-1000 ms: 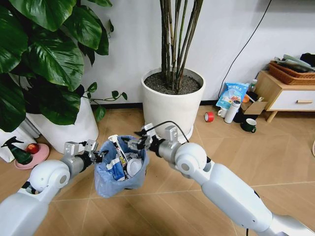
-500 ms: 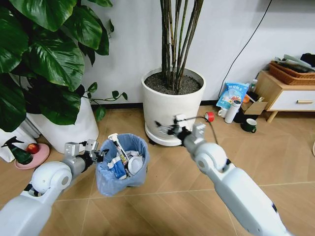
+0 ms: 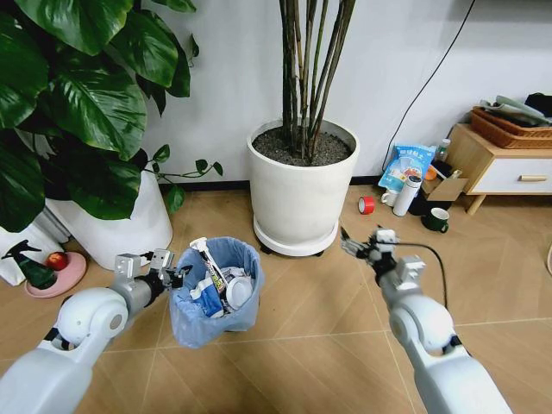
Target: Pick up the trash bin and place the garbage on the floor into it.
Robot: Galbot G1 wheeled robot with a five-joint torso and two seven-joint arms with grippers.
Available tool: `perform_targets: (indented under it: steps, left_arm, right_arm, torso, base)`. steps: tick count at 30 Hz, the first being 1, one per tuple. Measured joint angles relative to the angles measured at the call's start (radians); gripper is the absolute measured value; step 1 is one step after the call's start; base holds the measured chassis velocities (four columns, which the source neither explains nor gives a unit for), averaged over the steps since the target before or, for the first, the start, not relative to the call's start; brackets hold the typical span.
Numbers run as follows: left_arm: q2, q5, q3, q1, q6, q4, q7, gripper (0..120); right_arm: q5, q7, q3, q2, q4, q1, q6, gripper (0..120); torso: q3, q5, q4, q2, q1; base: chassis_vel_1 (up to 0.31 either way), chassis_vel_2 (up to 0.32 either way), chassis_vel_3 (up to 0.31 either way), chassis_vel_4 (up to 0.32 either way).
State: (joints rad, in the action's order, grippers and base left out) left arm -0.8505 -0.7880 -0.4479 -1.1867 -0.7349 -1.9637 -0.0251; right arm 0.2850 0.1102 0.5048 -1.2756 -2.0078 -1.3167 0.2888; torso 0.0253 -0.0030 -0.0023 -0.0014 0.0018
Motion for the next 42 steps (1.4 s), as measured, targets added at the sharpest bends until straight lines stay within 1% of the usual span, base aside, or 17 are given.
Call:
perform_targets:
  steps: [7, 18, 19, 35, 42]
  left_arm:
    - [0.001, 0.0, 0.001, -0.008, -0.001, -0.014, -0.009, 0]
    - [-0.006, 0.0, 0.007, -0.023, -0.001, -0.038, -0.021, 0]
    - [-0.005, 0.0, 0.007, -0.026, -0.001, -0.041, -0.021, 0]
    - [-0.024, 0.017, 0.007, -0.07, -0.001, -0.069, -0.032, 0]
    - [-0.006, 0.015, 0.005, -0.075, -0.001, -0.08, -0.043, 0]
  right_arm:
    - [-0.035, 0.004, 0.016, -0.034, -0.049, -0.066, -0.016, 100]
    - [-0.067, 0.007, 0.017, -0.059, -0.088, -0.127, -0.049, 100]
    - [-0.073, 0.009, 0.017, -0.062, -0.089, -0.132, -0.052, 100]
    - [-0.093, 0.018, 0.012, -0.067, -0.1, -0.161, -0.067, 100]
    - [-0.082, 0.018, 0.013, -0.054, -0.086, -0.139, -0.067, 100]
  torso:
    - [0.0, 0.0, 0.0, 0.0, 0.0]
    - [0.0, -0.0001, -0.0001, 0.0, 0.0]
    - [0.0, 0.0, 0.0002, 0.0, 0.0]
    - [0.0, 0.0, 0.0001, 0.0, 0.0]
    - [0.0, 0.0001, 0.0001, 0.0, 0.0]
  base:
    - [0.007, -0.008, -0.006, 0.006]
    - [0.133, -0.138, -0.148, 0.136]
    - [0.164, -0.149, -0.158, 0.155]
    - [0.1, -0.087, -0.086, 0.09]
    - [0.081, -0.076, -0.079, 0.079]
